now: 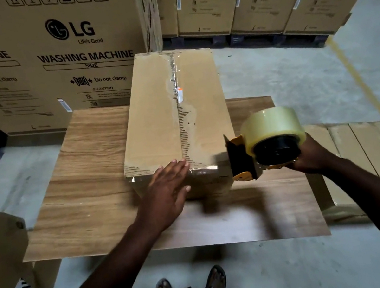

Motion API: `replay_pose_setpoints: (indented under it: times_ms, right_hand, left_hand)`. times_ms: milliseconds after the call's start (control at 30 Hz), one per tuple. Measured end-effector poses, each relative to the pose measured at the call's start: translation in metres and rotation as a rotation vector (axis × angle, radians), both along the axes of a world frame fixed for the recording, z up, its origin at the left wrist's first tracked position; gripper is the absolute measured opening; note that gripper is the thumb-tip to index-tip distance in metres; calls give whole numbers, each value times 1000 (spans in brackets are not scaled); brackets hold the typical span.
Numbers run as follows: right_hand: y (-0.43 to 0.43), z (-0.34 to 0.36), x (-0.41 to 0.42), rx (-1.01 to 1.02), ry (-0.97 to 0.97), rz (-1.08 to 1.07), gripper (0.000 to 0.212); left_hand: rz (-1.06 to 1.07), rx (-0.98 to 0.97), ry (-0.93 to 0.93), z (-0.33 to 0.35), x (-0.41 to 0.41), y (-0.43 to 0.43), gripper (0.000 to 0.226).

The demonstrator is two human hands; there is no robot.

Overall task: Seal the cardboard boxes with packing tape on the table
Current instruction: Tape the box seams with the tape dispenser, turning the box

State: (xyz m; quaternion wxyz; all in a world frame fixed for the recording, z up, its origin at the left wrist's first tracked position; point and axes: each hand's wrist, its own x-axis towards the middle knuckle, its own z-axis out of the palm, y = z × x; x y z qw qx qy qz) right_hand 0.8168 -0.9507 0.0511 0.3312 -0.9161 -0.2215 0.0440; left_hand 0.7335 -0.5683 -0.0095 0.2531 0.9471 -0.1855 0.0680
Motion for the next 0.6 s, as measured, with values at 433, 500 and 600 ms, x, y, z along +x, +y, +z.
replay_pose_setpoints:
  times_ms: [433, 500, 600]
  right_hand:
    - [-14, -19, -8, 67, -4, -29, 19]
    - [-13, -19, -10, 46, -13, -42, 21]
    - [-11, -26, -11, -21, -24, -130, 29]
  left_hand:
    - [-136, 65, 52, 17, 18, -99, 68]
    - [-129, 42, 71, 15, 20, -100, 66]
    - [-110, 35, 92, 12, 22, -94, 64]
